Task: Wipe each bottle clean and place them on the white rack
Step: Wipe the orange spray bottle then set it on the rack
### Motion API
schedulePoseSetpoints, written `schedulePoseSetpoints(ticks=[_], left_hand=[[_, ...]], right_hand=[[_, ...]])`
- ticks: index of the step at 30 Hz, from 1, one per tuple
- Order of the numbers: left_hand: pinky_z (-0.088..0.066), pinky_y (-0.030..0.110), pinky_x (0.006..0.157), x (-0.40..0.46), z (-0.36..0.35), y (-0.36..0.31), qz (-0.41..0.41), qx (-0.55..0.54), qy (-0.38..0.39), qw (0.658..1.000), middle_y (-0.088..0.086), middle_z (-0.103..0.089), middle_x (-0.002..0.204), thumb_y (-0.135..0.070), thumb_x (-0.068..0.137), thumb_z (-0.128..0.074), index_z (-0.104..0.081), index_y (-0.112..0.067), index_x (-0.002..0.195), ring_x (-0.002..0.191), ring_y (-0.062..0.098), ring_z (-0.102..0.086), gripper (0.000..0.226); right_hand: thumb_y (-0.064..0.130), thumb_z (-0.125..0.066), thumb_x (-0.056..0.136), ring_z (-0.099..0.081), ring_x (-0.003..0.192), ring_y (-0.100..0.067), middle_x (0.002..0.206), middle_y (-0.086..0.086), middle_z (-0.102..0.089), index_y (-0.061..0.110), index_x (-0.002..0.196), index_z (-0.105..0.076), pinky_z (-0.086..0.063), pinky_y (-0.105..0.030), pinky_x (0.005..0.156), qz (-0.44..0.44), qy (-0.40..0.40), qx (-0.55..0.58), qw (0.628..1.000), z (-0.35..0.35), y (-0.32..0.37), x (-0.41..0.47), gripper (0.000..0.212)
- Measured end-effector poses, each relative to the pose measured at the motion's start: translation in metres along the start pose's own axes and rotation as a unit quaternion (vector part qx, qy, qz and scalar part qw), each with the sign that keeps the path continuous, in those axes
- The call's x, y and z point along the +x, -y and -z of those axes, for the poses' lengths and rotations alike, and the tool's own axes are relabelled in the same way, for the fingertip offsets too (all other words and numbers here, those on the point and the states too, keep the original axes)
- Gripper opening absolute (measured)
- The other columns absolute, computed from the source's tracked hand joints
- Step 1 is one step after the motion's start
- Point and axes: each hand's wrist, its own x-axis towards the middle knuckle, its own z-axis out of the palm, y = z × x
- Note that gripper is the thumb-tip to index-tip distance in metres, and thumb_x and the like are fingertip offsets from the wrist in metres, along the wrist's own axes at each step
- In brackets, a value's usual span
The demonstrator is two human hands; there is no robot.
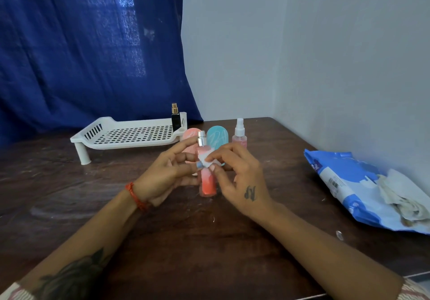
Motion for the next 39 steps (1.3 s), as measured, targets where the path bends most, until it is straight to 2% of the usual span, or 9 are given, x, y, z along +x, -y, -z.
schedulePoseSetpoints(ticks=[6,9,11,15,18,21,25,31,39], left_hand=[[-0.058,0.03,0.068,-0.001,0.004,-0.006,-0.041,-0.025,-0.01,0.999,0.017,-0.062,0.118,-0.006,0.072,-0.06,-0.05,-0.022,0.128,0.096,0.021,-0.068,0.059],[-0.058,0.031,0.07,0.001,0.005,-0.006,-0.048,-0.032,-0.016,0.998,0.017,-0.061,0.122,-0.006,0.075,-0.062,-0.047,-0.022,0.132,0.101,0.024,-0.067,0.061],[-0.058,0.033,0.072,0.002,0.006,-0.007,-0.058,-0.041,-0.015,0.997,0.016,-0.061,0.123,-0.006,0.079,-0.066,-0.046,-0.023,0.133,0.105,0.026,-0.065,0.06],[-0.058,0.034,0.076,0.003,0.008,-0.007,-0.071,-0.049,-0.022,0.996,0.012,-0.062,0.124,-0.008,0.078,-0.064,-0.043,-0.023,0.136,0.108,0.025,-0.064,0.063],[-0.057,0.035,0.078,0.003,0.008,-0.007,-0.072,-0.031,-0.02,0.997,0.012,-0.06,0.126,-0.007,0.08,-0.063,-0.041,-0.023,0.137,0.112,0.026,-0.061,0.063],[-0.057,0.034,0.078,0.002,0.007,-0.007,-0.068,-0.009,-0.02,0.997,0.01,-0.061,0.123,-0.01,0.074,-0.06,-0.044,-0.026,0.134,0.111,0.024,-0.062,0.064],[-0.058,0.032,0.077,0.001,0.008,-0.008,-0.063,0.042,-0.022,0.997,0.008,-0.062,0.118,-0.013,0.071,-0.062,-0.047,-0.032,0.126,0.104,0.02,-0.065,0.061],[-0.057,0.041,0.081,0.001,0.005,0.0,-0.051,0.111,0.006,0.992,0.013,-0.059,0.116,-0.01,0.072,-0.067,-0.046,-0.038,0.125,0.098,0.02,-0.065,0.064],[-0.055,0.025,0.07,0.001,0.003,0.003,-0.052,0.124,0.028,0.99,0.014,-0.057,0.11,0.004,0.081,-0.062,-0.035,-0.044,0.125,0.086,0.01,-0.066,0.071]], right_hand=[[0.019,-0.058,0.078,-0.053,0.086,-0.003,0.091,0.005,-0.057,0.012,0.084,-0.065,-0.045,-0.007,0.076,0.013,0.065,0.047,0.997,0.0,0.005,-0.004,0.012],[0.011,-0.064,0.079,-0.056,0.082,-0.003,0.082,0.014,-0.057,0.016,0.075,-0.063,-0.047,-0.01,0.072,-0.137,0.1,0.108,0.98,0.005,0.009,0.0,0.006],[0.003,-0.06,0.082,-0.061,0.086,-0.01,0.085,0.007,-0.062,0.014,0.075,-0.06,-0.053,-0.02,0.074,-0.326,0.119,0.224,0.911,0.009,0.013,0.006,0.014],[-0.01,-0.047,0.086,-0.063,0.101,-0.029,0.113,-0.021,-0.061,-0.002,0.103,-0.057,-0.058,-0.032,0.072,-0.553,0.112,0.525,0.637,0.011,0.015,0.013,0.021],[-0.013,-0.046,0.085,-0.064,0.099,-0.032,0.112,-0.024,-0.062,-0.006,0.111,-0.054,-0.056,-0.036,0.074,-0.578,0.112,0.563,0.58,0.017,0.017,0.015,0.028],[-0.007,-0.051,0.083,-0.067,0.09,-0.026,0.107,-0.019,-0.064,0.001,0.11,-0.056,-0.058,-0.032,0.07,-0.583,0.132,0.51,0.618,0.021,0.017,0.017,0.028],[0.006,-0.058,0.086,-0.065,0.093,-0.018,0.103,-0.005,-0.065,0.012,0.092,-0.065,-0.056,-0.029,0.08,-0.509,0.125,0.35,0.776,0.022,0.015,0.019,0.011],[0.02,-0.065,0.086,-0.06,0.079,-0.003,0.097,0.005,-0.067,0.017,0.101,-0.069,-0.049,-0.008,0.067,-0.154,-0.024,0.058,0.986,0.025,0.014,0.023,0.016],[0.01,-0.086,0.053,-0.059,0.077,-0.027,0.082,-0.013,-0.064,0.006,0.082,-0.072,-0.047,-0.026,0.052,0.204,0.081,-0.285,0.933,0.019,0.029,0.047,0.033]])
